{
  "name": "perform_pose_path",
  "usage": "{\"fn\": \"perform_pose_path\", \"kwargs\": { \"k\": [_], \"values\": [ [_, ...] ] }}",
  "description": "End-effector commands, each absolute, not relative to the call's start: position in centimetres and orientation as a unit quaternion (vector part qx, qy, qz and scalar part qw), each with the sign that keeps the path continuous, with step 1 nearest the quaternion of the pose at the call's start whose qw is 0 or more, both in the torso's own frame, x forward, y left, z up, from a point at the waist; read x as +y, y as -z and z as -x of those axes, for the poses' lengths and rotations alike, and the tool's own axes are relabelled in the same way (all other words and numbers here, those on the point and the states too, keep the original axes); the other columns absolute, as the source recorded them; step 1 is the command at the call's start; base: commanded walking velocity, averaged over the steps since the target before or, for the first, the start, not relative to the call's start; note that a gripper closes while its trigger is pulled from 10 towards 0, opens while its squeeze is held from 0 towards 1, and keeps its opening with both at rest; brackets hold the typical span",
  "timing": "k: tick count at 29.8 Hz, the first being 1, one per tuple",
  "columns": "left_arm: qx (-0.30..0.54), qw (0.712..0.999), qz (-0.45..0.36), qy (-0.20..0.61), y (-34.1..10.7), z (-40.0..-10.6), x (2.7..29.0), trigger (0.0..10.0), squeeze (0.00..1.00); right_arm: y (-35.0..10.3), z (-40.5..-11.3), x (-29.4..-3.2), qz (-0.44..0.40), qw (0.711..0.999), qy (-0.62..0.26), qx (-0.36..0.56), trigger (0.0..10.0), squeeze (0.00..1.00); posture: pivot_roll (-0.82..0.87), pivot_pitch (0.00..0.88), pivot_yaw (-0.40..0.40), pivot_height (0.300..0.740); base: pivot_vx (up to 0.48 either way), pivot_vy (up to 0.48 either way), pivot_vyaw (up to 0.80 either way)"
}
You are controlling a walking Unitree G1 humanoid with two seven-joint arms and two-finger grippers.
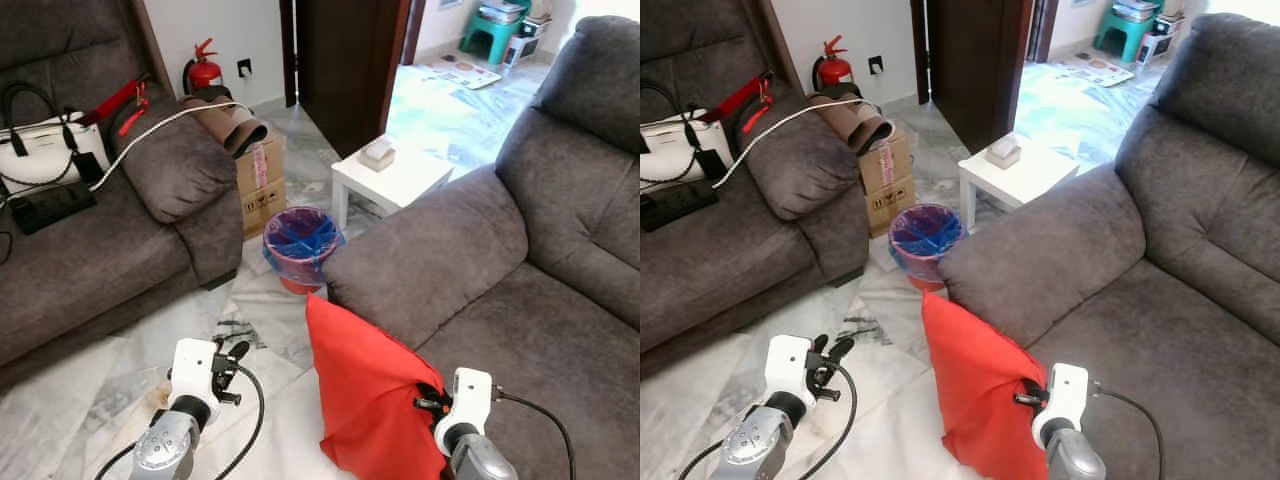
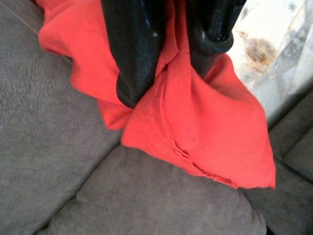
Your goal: Move the pillow to the sofa from floor
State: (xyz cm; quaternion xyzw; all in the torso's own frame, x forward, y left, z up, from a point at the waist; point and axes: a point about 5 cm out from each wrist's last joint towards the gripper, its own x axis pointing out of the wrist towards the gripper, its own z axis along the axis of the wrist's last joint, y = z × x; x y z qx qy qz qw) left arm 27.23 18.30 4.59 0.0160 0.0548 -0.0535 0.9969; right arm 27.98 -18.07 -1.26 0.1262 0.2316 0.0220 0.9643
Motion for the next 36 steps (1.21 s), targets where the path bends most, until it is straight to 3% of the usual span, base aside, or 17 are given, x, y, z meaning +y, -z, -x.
{"fn": "perform_pose_path", "kwargs": {
  "k": [1,36],
  "values": [
    [0.060,0.997,-0.011,0.056,-4.22,-26.97,18.11,10.0,0.00,-0.01,-29.09,-18.71,-0.121,0.972,-0.017,0.200,10.0,0.00,0.14,0.107,0.004,0.740,0.000,0.000,-0.80],
    [0.071,0.994,-0.008,0.085,-4.01,-26.82,18.08,10.0,0.00,0.04,-28.92,-19.64,-0.107,0.973,-0.004,0.206,10.0,0.00,0.14,0.104,0.010,0.740,0.000,0.000,-0.80]
  ]
}}
